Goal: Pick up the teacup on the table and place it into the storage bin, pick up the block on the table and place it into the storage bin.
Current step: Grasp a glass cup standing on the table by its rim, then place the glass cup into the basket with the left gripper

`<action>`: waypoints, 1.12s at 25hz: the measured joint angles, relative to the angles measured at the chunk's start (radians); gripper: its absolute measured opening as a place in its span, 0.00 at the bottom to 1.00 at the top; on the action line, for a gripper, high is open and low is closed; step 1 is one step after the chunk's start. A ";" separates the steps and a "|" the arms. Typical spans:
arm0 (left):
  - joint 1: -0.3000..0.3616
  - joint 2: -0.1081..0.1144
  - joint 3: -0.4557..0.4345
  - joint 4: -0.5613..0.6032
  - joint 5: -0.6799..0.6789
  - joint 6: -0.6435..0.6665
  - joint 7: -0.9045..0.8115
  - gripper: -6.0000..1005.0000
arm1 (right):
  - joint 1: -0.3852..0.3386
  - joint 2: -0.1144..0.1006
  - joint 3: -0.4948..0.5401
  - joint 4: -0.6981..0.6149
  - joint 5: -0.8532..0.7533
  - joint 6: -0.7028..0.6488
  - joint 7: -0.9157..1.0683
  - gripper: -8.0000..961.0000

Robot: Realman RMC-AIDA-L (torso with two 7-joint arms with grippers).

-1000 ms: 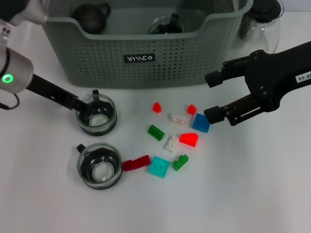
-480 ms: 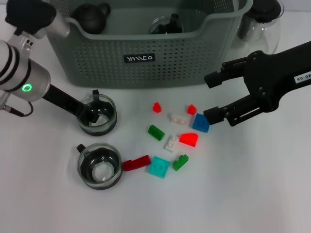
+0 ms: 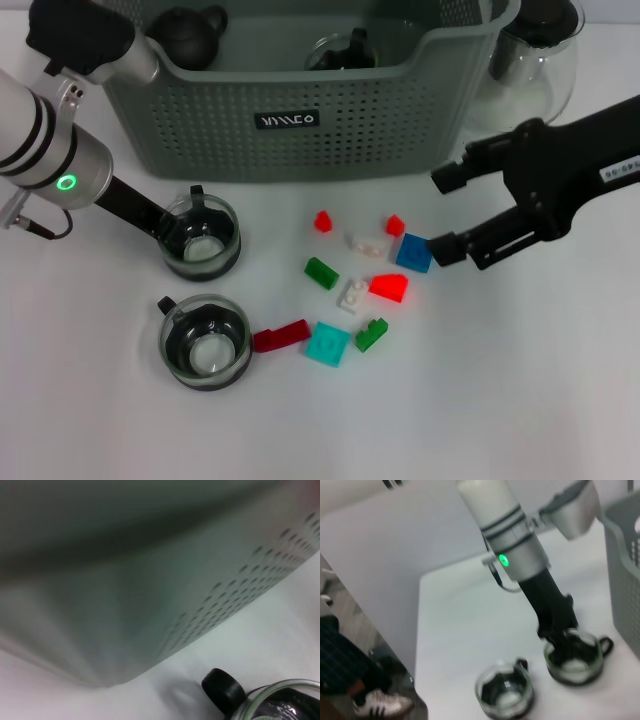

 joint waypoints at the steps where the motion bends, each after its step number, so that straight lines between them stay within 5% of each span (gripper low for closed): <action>1: 0.000 0.000 0.000 0.000 0.000 0.000 0.000 0.41 | 0.007 0.003 0.000 0.003 -0.033 0.001 0.001 0.99; 8: 0.000 -0.001 0.001 0.002 0.001 0.002 -0.006 0.06 | 0.074 0.032 -0.009 0.042 -0.330 0.029 0.026 0.99; 15: 0.004 0.000 -0.004 0.032 -0.002 0.029 -0.011 0.06 | 0.108 0.040 -0.101 0.120 -0.487 0.100 0.073 0.99; 22: 0.038 0.001 -0.059 0.226 -0.055 0.204 0.000 0.06 | 0.103 0.021 -0.092 0.122 -0.490 0.099 0.079 0.99; 28: 0.025 0.008 -0.193 0.318 -0.339 0.427 0.084 0.06 | 0.100 0.013 -0.057 0.126 -0.487 0.077 0.075 0.98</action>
